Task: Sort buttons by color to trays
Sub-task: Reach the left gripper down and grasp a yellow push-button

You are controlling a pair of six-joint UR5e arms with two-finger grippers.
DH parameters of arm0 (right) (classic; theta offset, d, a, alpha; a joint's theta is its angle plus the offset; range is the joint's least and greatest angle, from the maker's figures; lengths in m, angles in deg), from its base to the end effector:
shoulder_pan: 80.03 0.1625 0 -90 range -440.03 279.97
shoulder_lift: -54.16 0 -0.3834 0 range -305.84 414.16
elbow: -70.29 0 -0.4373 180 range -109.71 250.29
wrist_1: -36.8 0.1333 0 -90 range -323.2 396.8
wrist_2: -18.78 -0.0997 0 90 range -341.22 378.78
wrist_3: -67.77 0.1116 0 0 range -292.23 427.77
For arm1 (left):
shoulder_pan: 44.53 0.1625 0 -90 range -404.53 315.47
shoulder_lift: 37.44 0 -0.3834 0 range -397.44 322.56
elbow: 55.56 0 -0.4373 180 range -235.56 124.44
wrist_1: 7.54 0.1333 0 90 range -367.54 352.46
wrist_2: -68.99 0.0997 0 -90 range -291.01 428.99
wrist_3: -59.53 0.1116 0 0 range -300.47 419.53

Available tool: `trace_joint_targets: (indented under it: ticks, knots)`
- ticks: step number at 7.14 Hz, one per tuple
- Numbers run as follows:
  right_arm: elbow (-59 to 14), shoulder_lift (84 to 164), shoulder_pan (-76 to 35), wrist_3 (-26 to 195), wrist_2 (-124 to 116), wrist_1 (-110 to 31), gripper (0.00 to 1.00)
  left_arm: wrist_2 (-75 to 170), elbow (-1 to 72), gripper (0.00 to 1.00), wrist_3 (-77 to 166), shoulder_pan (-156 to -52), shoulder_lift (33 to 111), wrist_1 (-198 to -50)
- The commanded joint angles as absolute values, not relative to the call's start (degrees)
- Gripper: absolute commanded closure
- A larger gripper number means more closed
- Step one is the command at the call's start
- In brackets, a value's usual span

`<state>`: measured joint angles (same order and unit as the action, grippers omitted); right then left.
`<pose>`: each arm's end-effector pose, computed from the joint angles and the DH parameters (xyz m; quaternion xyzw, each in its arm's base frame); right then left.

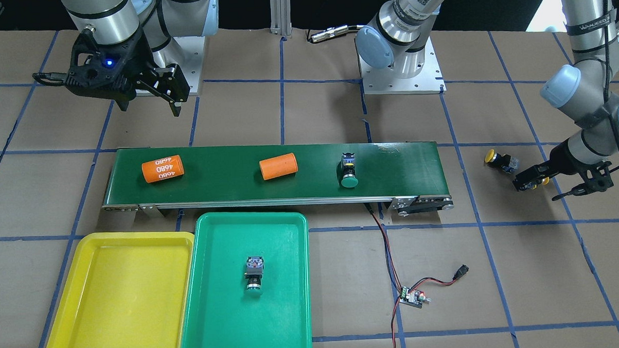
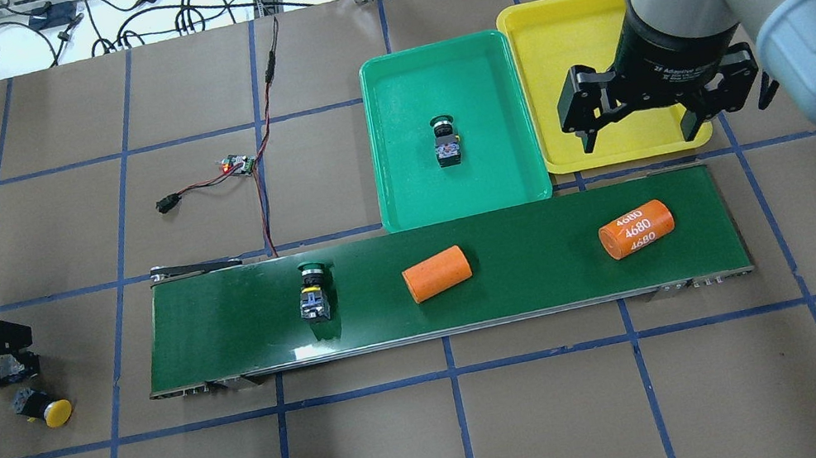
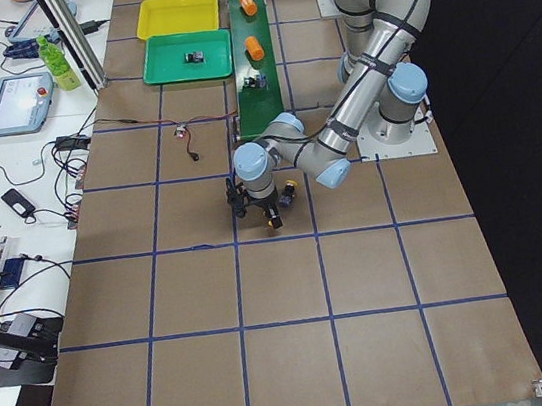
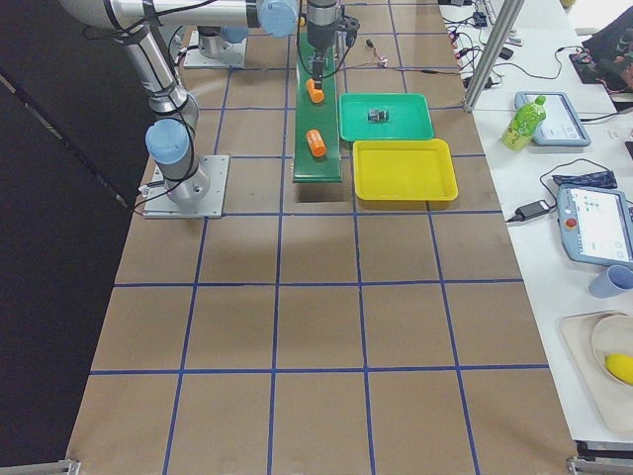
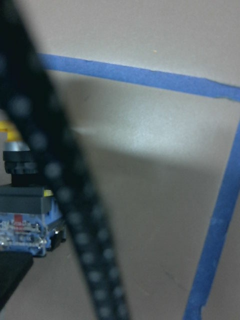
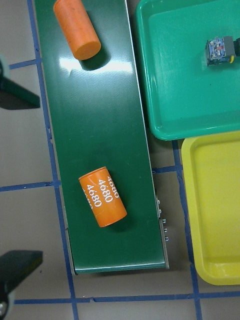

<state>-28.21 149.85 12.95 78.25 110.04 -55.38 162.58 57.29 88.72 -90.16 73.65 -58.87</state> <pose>0.1565 -0.4898 0.4099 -0.0653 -0.9978 -0.0042 0.0116 0.2886 -0.4757 0.0967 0.1305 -0.9899 -0.0555 0.0025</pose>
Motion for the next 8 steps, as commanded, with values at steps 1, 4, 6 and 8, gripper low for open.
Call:
trace_joint_targets:
  ticks: [1,4,6,8]
  knots:
    - [-28.24,149.87,12.95,78.31,110.01,-55.40,0.00,162.42,56.94,0.00,88.80,-90.23,72.43,-58.78]
    - [-28.24,149.87,12.95,78.14,110.01,-55.40,0.00,162.15,57.64,0.00,88.97,-90.32,71.81,-59.13]
    - [-28.32,149.87,13.04,78.14,110.10,-55.40,0.00,161.98,57.91,0.00,88.89,-90.23,72.78,-58.96]
    - [-28.59,149.96,13.04,78.14,110.19,-55.40,0.00,161.54,58.08,0.00,88.98,-90.23,73.39,-58.69]
